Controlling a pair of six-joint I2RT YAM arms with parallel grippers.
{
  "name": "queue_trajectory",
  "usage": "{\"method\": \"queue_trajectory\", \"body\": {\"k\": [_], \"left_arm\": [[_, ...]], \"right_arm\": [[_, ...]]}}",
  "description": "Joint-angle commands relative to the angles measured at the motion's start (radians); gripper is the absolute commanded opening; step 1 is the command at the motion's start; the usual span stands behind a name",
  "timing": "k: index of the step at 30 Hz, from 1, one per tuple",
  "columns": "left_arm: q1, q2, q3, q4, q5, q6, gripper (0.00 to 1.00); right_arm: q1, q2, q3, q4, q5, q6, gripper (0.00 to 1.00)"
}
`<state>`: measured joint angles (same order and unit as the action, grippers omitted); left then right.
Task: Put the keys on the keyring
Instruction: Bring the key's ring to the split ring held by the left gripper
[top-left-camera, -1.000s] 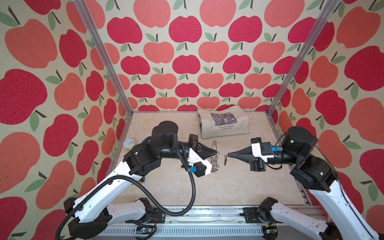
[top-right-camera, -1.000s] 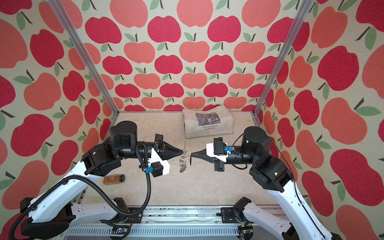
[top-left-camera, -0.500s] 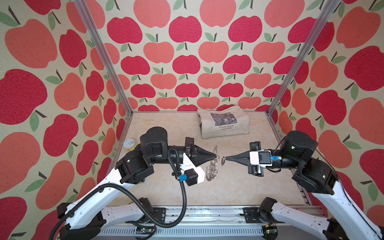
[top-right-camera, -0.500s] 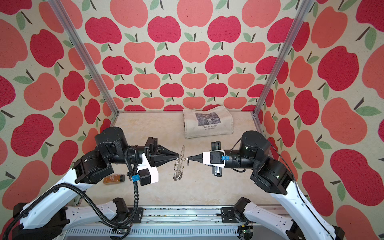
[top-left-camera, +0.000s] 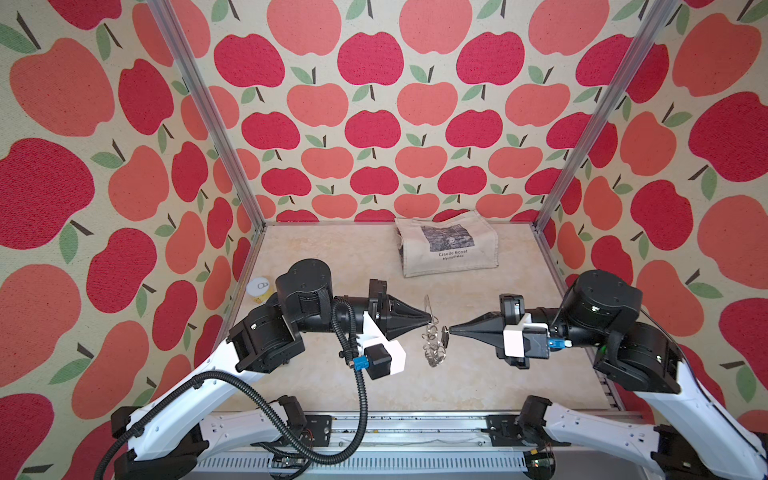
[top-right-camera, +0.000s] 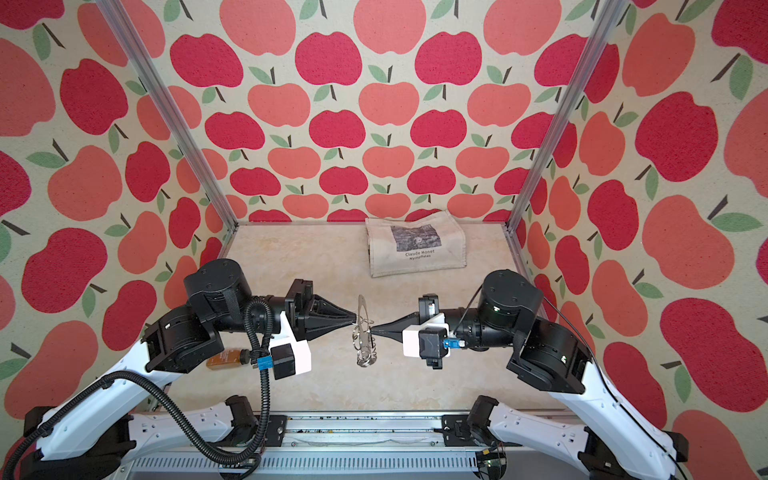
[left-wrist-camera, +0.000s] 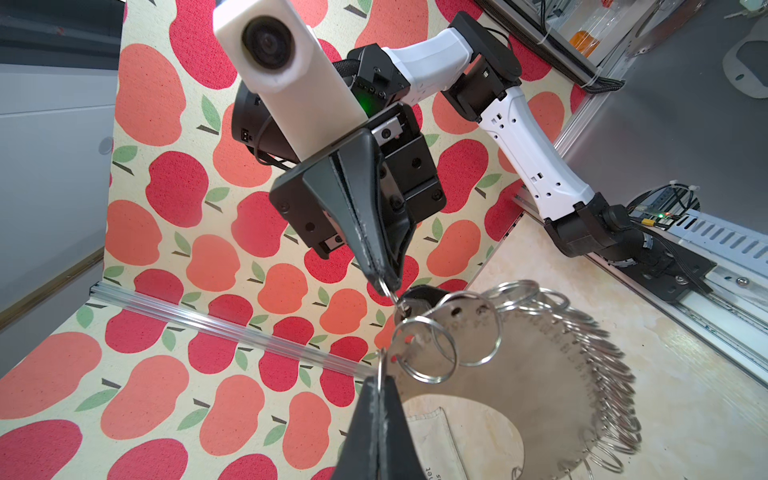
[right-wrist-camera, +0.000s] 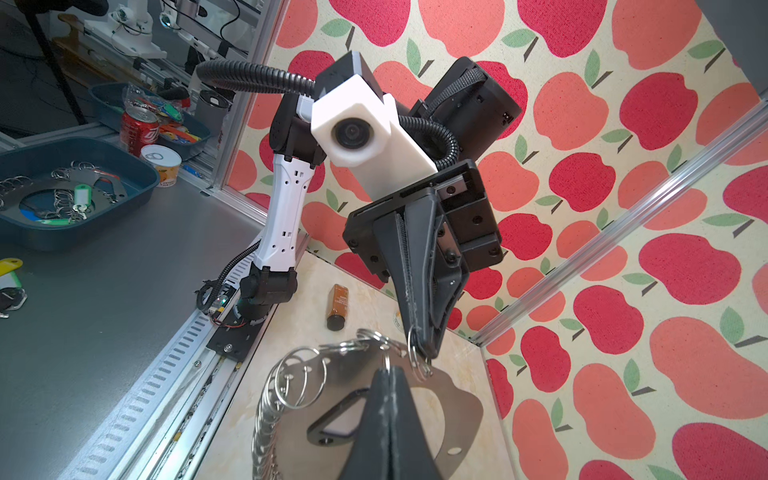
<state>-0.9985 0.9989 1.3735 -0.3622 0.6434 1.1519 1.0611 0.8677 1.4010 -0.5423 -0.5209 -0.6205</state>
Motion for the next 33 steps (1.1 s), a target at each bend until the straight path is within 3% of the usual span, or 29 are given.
{"method": "queue_trajectory", "body": {"k": [1,33], "left_arm": [[-0.011,-0.015,0.008,0.028,0.022,-0.022,0.00],[-0.018,-0.013,0.016,0.029,0.027,-0.020,0.00]], "right_arm": [[0.016,-0.011,0.018,-0.009,0.056,-0.033,0.00],[0.018,-0.002,-0.014,0.044,0.085,-0.030,0.00]]}}
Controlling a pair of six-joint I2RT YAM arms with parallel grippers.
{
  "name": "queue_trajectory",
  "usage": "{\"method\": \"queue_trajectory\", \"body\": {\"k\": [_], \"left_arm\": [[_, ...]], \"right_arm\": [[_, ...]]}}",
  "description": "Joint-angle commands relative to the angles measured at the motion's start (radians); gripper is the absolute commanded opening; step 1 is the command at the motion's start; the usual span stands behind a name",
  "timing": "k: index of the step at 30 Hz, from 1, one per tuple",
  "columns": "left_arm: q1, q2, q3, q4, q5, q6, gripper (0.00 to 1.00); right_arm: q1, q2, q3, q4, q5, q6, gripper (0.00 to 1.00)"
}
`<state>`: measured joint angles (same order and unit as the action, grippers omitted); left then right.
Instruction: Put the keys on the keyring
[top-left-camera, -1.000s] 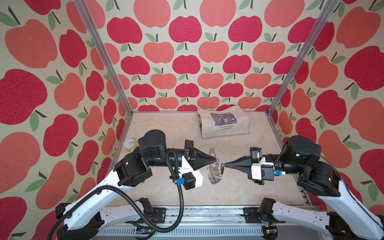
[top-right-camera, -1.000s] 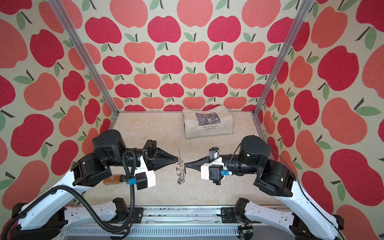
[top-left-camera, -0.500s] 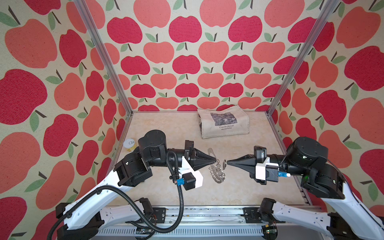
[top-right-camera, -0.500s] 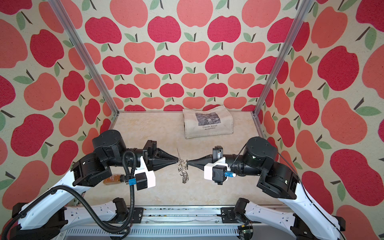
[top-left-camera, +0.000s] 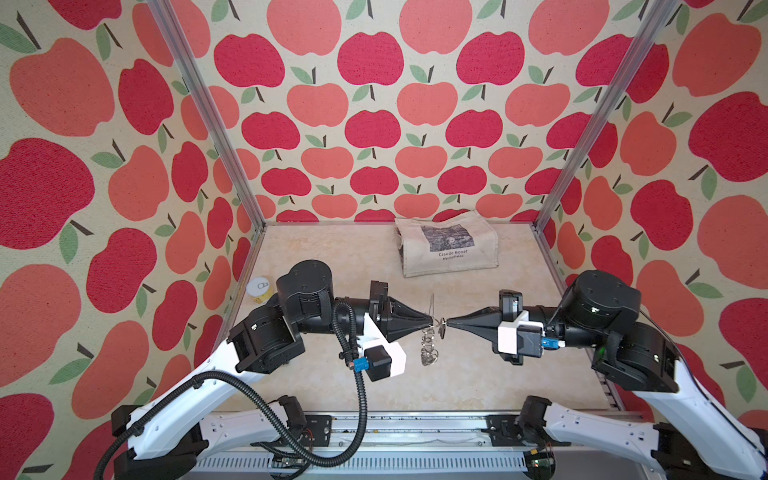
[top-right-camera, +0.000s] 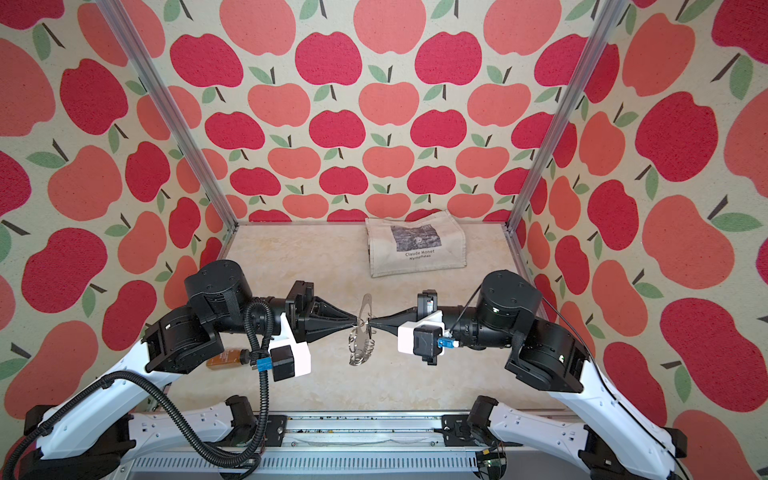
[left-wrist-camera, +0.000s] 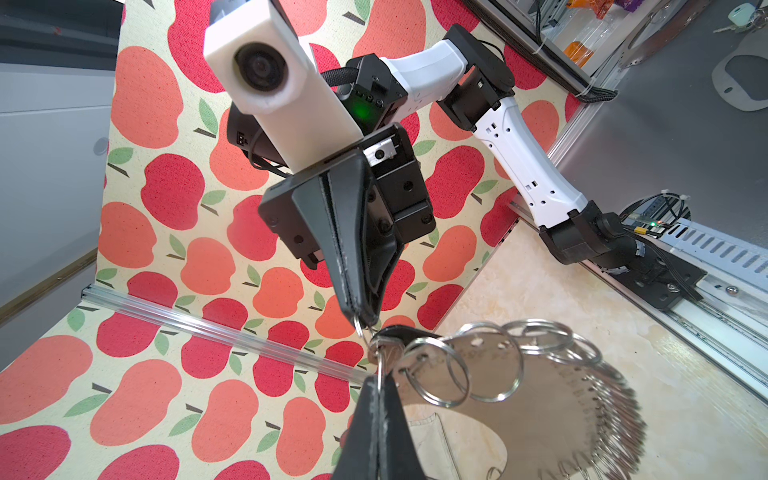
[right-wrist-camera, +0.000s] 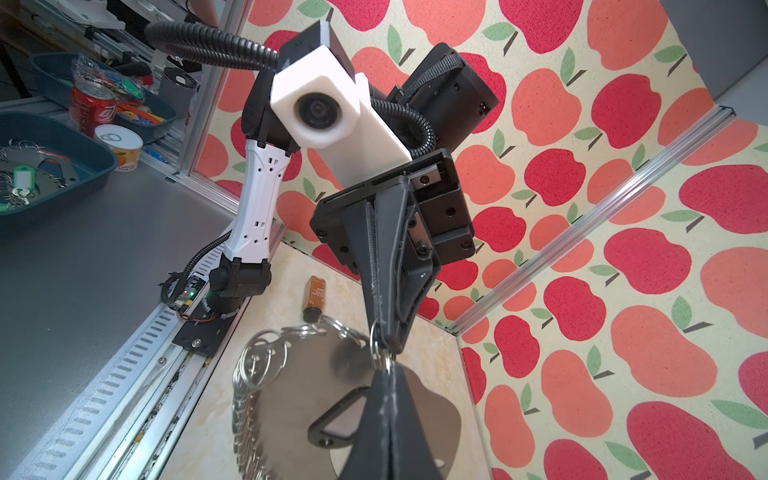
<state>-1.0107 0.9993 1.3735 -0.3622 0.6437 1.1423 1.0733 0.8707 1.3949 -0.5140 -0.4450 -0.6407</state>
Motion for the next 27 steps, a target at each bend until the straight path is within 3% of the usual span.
{"method": "queue_trajectory", "body": {"k": [1,27], "left_arm": [[-0.006,-0.013,0.015,0.029,0.026,-0.012,0.00],[-0.011,-0.015,0.018,0.035,0.011,0.006,0.00]], "right_arm": [[0.007,-0.006,-0.007,0.014,0.009,-0.010,0.00],[0.007,-0.019,-0.013,-0.006,0.009,-0.008,0.00]]}}
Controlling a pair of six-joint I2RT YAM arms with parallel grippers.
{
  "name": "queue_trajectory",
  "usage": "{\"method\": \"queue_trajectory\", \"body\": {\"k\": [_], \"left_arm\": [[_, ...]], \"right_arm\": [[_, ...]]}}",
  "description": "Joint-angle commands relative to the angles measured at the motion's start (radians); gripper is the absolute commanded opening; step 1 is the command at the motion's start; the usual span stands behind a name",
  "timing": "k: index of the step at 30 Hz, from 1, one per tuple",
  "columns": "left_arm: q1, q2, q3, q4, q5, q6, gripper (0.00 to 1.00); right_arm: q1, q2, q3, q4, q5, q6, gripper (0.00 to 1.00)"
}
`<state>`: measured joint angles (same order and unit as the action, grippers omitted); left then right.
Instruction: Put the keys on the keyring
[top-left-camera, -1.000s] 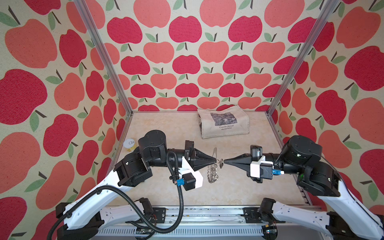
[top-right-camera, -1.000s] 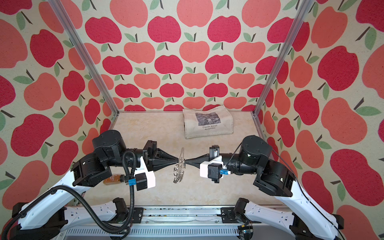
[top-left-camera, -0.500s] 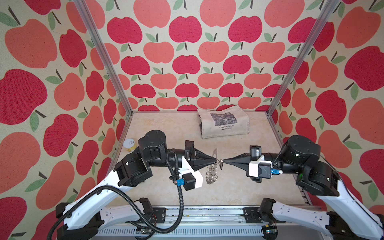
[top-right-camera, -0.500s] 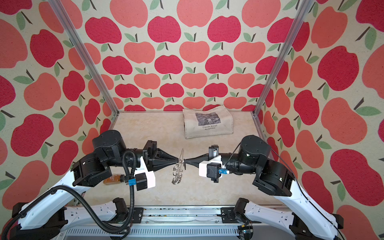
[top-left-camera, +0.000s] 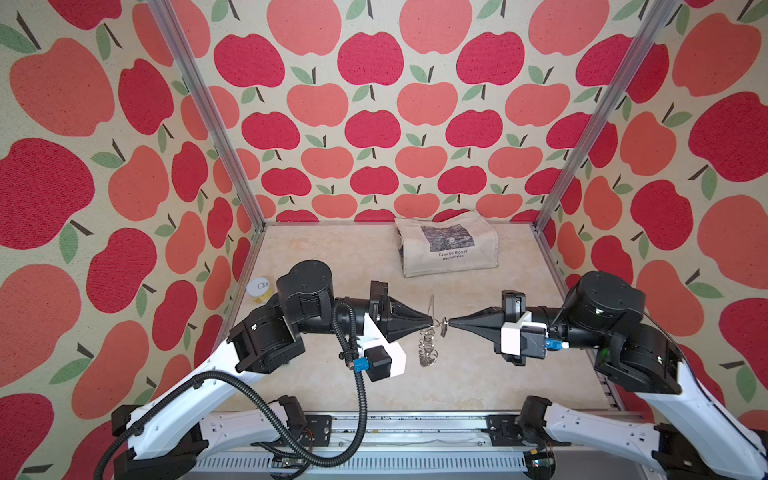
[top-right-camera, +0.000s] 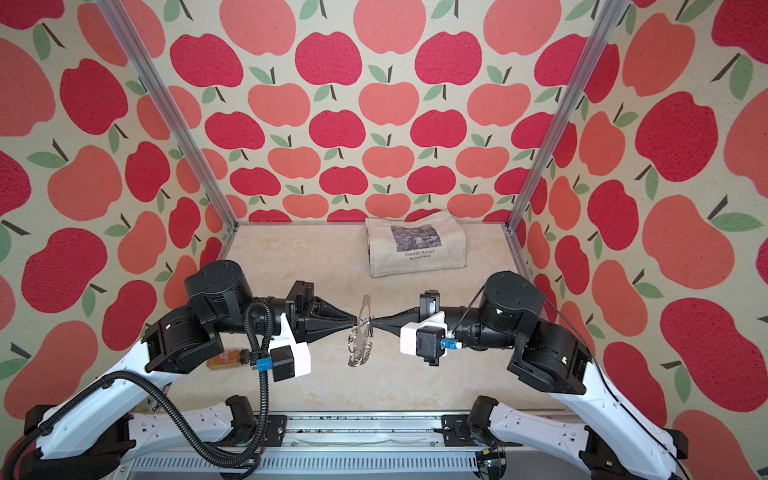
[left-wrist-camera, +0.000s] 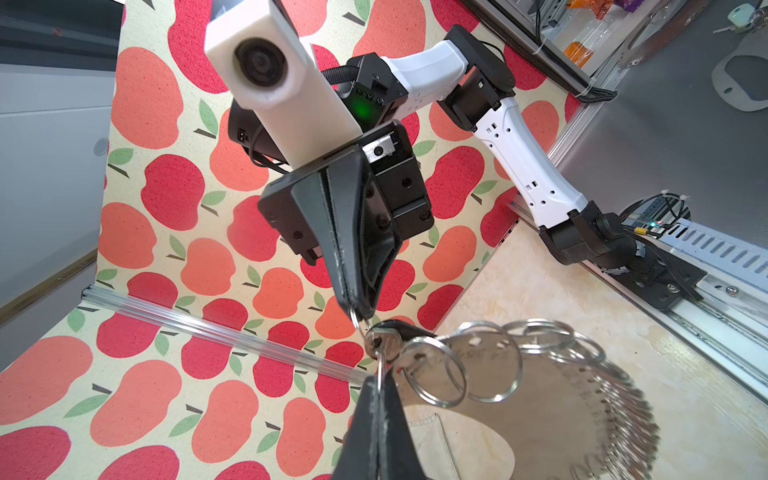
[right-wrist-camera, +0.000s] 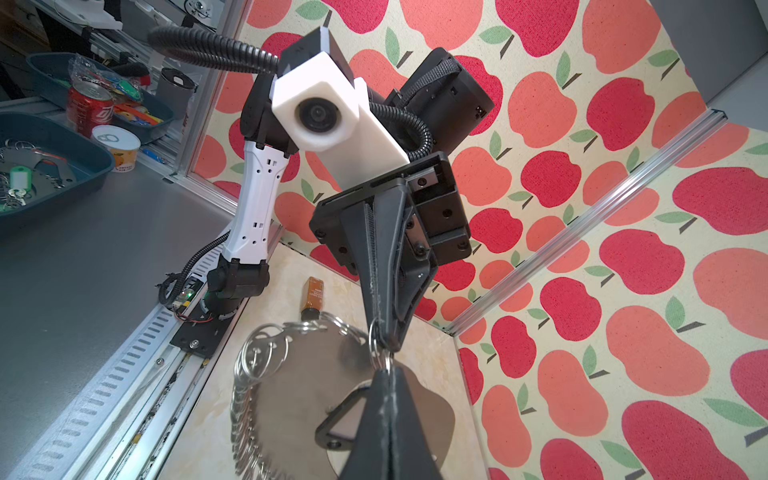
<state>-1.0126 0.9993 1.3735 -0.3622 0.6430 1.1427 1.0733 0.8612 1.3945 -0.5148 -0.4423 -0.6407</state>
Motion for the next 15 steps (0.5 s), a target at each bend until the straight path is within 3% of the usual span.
{"method": "queue_trajectory", "body": {"k": [1,15], "left_arm": [[-0.010,-0.015,0.019,0.037,0.012,0.007,0.00],[-0.014,-0.006,0.028,0.041,0.012,0.010,0.00]], "right_arm": [[0.006,-0.011,-0.012,-0.007,0.007,-0.009,0.00],[0.006,-0.016,-0.017,-0.015,0.004,-0.007,0.00]]}}
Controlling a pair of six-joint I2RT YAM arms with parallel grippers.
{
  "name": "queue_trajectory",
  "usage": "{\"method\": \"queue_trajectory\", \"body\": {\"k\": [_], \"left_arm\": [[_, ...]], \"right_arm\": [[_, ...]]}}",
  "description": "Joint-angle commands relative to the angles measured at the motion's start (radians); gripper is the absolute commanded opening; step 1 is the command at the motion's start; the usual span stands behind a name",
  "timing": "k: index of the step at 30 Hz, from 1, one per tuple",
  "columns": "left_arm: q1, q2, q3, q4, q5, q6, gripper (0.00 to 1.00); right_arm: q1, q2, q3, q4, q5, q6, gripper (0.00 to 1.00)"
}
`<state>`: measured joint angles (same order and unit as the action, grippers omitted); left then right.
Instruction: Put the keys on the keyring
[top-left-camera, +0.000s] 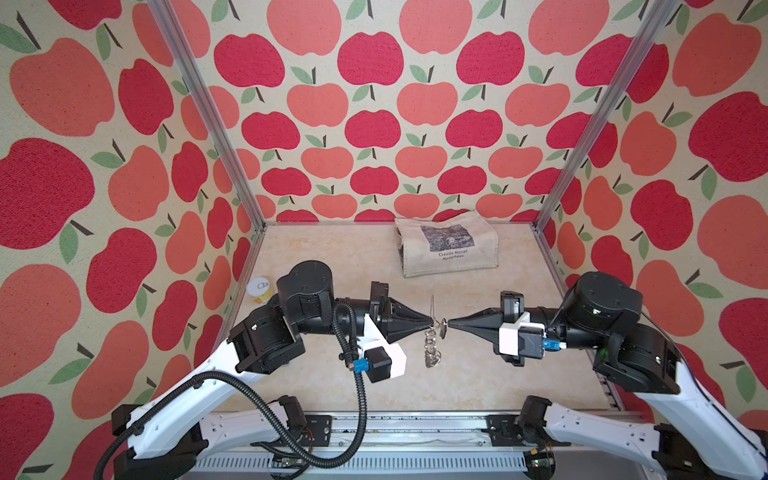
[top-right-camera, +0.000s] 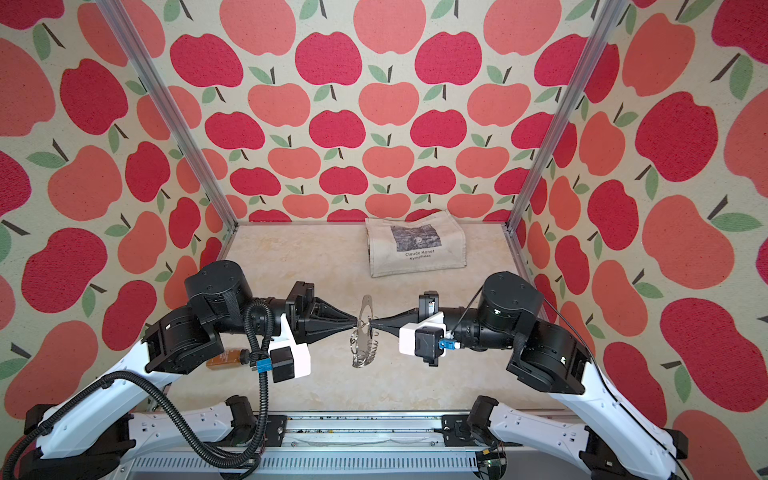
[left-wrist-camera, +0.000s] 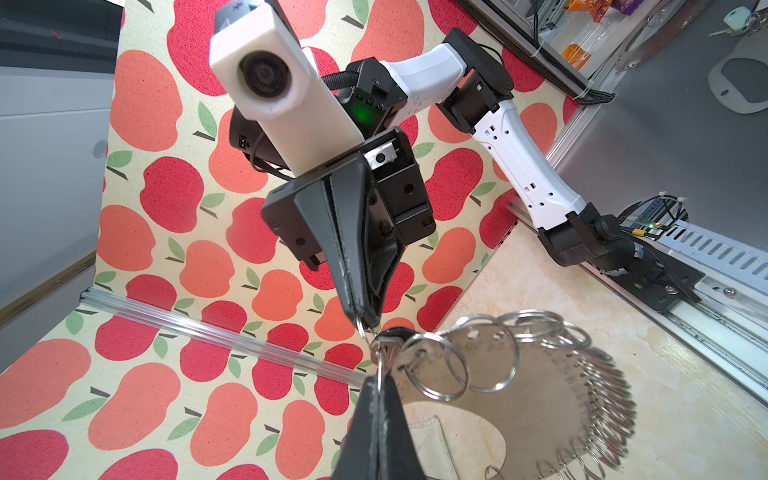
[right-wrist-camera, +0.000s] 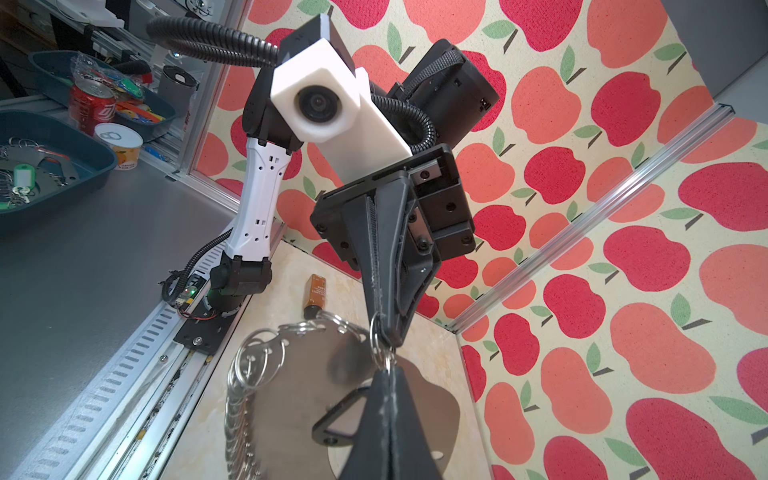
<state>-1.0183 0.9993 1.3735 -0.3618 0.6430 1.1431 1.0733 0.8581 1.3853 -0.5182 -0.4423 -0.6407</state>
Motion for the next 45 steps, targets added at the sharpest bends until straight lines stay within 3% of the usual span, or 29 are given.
{"method": "queue_trajectory", "body": {"k": [1,45], "left_arm": [[-0.009,-0.005,0.030,0.040,0.013,0.008,0.00],[-0.015,-0.001,0.035,0.043,0.015,0.015,0.00]], "right_arm": [[0.005,-0.012,-0.009,-0.012,0.005,-0.008,0.00],[0.005,0.014,-0.008,-0.004,-0.018,0.004,0.00]]}}
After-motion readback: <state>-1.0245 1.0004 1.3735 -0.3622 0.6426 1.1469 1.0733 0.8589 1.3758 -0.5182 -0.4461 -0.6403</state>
